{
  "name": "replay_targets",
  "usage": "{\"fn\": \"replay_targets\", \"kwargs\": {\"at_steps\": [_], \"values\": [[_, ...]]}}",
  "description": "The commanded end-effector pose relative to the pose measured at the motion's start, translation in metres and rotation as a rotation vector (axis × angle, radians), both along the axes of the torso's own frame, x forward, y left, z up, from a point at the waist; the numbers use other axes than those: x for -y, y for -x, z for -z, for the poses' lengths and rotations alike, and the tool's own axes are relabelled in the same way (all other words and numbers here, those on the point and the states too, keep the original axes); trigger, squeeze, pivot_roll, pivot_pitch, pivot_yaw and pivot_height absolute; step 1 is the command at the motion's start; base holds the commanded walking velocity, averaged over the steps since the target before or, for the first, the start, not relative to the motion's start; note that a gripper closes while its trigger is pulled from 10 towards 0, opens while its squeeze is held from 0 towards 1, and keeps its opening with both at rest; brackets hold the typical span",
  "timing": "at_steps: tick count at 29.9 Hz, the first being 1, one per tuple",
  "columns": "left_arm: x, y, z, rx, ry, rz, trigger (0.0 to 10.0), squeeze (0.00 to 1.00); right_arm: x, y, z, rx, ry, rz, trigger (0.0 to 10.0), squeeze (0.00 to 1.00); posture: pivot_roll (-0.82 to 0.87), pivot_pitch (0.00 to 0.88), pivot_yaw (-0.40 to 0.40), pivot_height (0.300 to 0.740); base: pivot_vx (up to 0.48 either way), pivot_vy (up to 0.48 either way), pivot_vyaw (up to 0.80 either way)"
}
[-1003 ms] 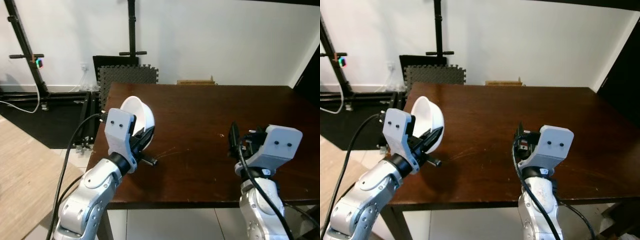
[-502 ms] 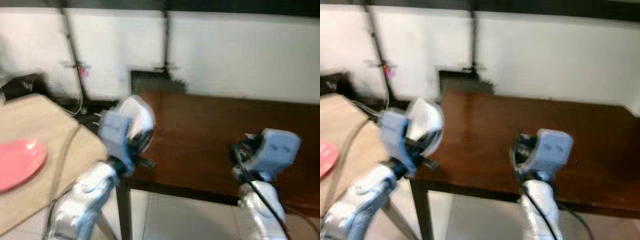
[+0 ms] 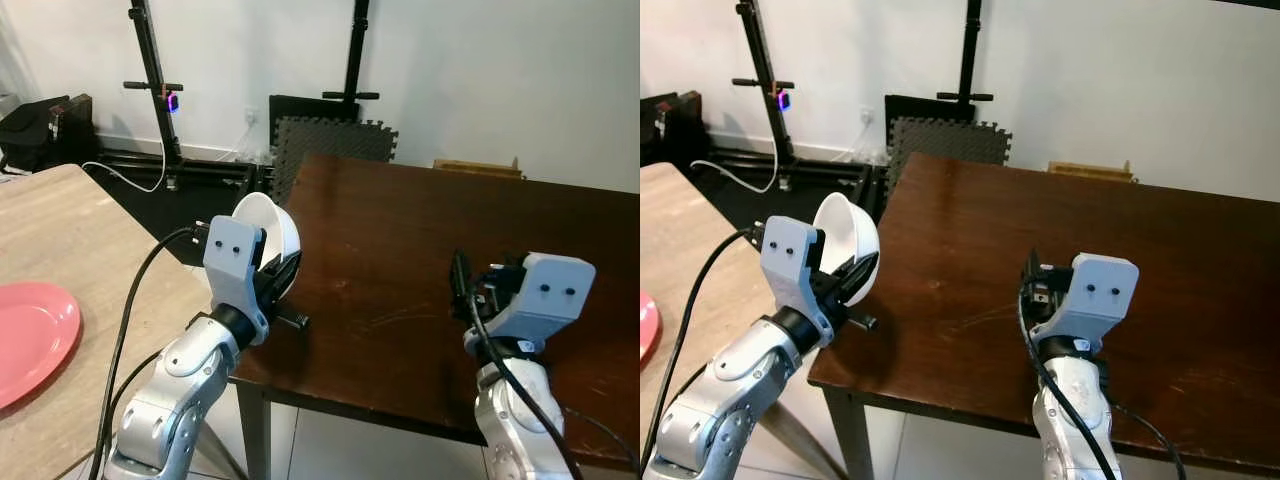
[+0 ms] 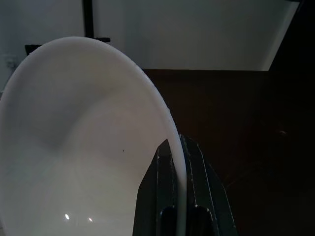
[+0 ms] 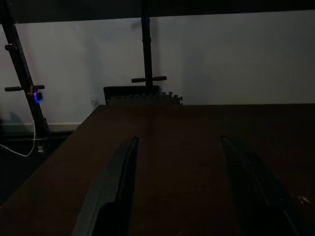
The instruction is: Setting the table
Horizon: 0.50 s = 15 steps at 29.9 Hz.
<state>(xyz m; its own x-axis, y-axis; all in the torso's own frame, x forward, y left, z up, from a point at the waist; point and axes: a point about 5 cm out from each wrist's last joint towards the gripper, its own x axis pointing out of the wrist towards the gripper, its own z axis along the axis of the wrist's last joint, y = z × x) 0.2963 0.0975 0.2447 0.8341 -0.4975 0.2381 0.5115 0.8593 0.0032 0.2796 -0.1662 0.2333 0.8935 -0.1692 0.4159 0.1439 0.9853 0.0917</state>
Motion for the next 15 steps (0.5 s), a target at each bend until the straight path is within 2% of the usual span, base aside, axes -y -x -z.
{"fn": "replay_targets", "kwargs": {"at_steps": [1, 15], "values": [[0.0019, 0.0011, 0.0032, -0.013, -0.001, 0.011, 10.0, 0.0, 0.0034, 0.0011, 0.0037, -0.015, -0.003, 0.02, 10.0, 0.0, 0.05, 0.025, 0.013, 0.74, 0.0, 0.0, 0.0], [0.002, 0.0012, 0.0036, -0.01, -0.008, 0.014, 10.0, 0.0, 0.0035, 0.0012, 0.0039, -0.015, -0.004, 0.022, 10.0, 0.0, 0.05, 0.023, 0.014, 0.74, 0.0, 0.0, 0.0]]}}
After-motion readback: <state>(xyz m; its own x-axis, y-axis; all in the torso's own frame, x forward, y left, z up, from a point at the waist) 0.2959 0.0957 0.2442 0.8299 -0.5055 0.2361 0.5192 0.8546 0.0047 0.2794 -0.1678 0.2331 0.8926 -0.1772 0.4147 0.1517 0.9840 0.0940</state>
